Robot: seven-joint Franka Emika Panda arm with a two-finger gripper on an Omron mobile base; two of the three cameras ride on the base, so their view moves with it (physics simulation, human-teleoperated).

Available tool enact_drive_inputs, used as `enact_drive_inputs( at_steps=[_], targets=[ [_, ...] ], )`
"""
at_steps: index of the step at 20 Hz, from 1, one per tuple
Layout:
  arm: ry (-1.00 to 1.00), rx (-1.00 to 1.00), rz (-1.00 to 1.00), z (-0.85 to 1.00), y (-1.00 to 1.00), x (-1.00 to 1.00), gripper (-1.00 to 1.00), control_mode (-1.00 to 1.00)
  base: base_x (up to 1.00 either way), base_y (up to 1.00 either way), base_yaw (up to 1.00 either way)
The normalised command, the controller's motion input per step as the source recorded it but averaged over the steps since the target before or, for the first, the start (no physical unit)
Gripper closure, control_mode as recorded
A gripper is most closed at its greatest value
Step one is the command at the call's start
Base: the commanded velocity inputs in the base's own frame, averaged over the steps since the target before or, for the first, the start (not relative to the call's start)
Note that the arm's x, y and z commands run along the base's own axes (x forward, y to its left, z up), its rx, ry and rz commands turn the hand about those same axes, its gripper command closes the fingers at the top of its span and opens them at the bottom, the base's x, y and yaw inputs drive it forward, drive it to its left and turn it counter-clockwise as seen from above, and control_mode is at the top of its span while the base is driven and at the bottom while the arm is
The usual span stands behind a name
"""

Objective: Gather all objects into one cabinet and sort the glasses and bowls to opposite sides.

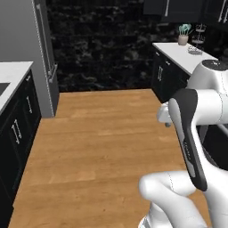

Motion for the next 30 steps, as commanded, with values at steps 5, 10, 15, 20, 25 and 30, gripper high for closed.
enact_drive_inputs(
  at_steps=[5,10,15,20,25,30],
  targets=[
    [0.00,0.00,0.00,0.00,0.00,0.00,-1.00,1.00,1.00,0.14,0.00],
    [0.00,0.00,0.00,0.00,0.00,0.00,-1.00,1.00,1.00,0.14,0.00],
    [0.00,0.00,0.00,0.00,0.00,0.00,-1.00,1.00,1.00,0.20,0.00],
    [0.00,0.00,0.00,0.00,0.00,0.00,-1.00,1.00,1.00,0.21,0.00],
    [0.00,0.00,0.00,0.00,0.00,0.00,-1.00,1.00,1.00,0.22,0.00],
    [0.00,0.00,0.00,0.00,0.00,0.00,-1.00,1.00,1.00,0.19,-0.03]
  ],
)
